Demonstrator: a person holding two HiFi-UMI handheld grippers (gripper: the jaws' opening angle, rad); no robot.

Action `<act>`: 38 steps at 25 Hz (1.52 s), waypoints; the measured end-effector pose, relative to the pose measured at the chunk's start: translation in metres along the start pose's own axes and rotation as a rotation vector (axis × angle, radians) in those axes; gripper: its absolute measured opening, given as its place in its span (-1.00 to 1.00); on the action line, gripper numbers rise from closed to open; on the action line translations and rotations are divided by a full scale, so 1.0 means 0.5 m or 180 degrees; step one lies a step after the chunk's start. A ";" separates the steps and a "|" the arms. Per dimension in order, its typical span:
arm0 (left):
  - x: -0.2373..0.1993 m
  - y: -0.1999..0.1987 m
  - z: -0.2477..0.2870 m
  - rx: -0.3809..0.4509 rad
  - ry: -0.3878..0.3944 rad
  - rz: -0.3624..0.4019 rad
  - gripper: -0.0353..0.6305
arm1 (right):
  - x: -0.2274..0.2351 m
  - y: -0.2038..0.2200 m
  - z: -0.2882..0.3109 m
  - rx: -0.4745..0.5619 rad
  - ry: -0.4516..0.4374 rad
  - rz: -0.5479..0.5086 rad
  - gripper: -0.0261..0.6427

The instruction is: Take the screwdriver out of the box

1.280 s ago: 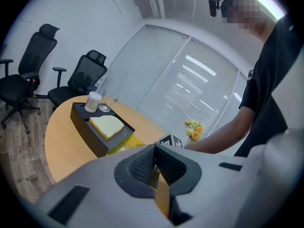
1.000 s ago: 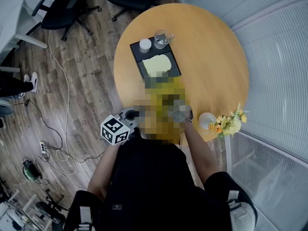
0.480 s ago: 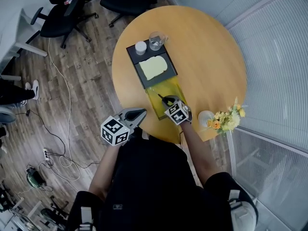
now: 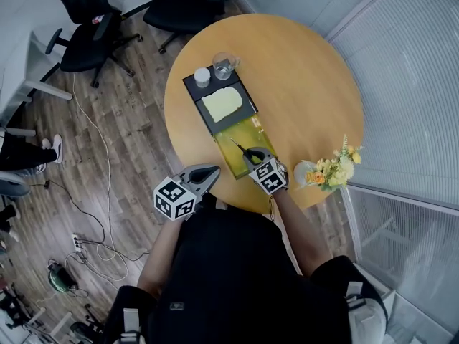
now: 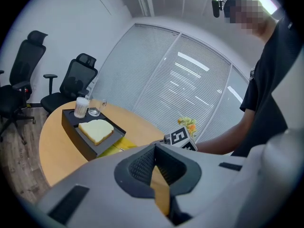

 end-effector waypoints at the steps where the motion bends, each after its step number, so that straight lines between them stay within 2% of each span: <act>1: 0.004 0.000 0.002 -0.0007 0.0009 0.0010 -0.88 | -0.002 0.001 -0.008 0.0030 0.0014 0.0009 -0.74; 6: 0.026 -0.002 0.001 -0.0038 0.0032 0.0070 -0.88 | -0.020 -0.008 -0.051 0.0194 0.0024 0.0060 -0.74; 12: 0.053 0.006 0.007 -0.0072 0.0030 0.0102 -0.88 | -0.046 -0.027 -0.106 0.0574 -0.0052 0.0258 -0.74; 18: 0.089 0.020 0.026 -0.0091 0.0056 0.0151 -0.88 | -0.063 -0.010 -0.152 0.0750 -0.0105 0.0333 -0.74; 24: 0.124 0.042 0.041 -0.0122 0.0065 0.0170 -0.88 | -0.084 0.001 -0.214 0.1086 -0.0152 0.0492 -0.74; 38: 0.227 0.114 0.084 -0.0069 -0.0001 0.0179 -0.88 | -0.129 0.060 -0.308 0.1389 -0.0318 0.0340 -0.74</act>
Point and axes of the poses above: the fingertips, and each gripper's own axes: z forward along the fingers, x to its right, y out of its underside, the point moved 6 cm from there along -z, backward along the fingers
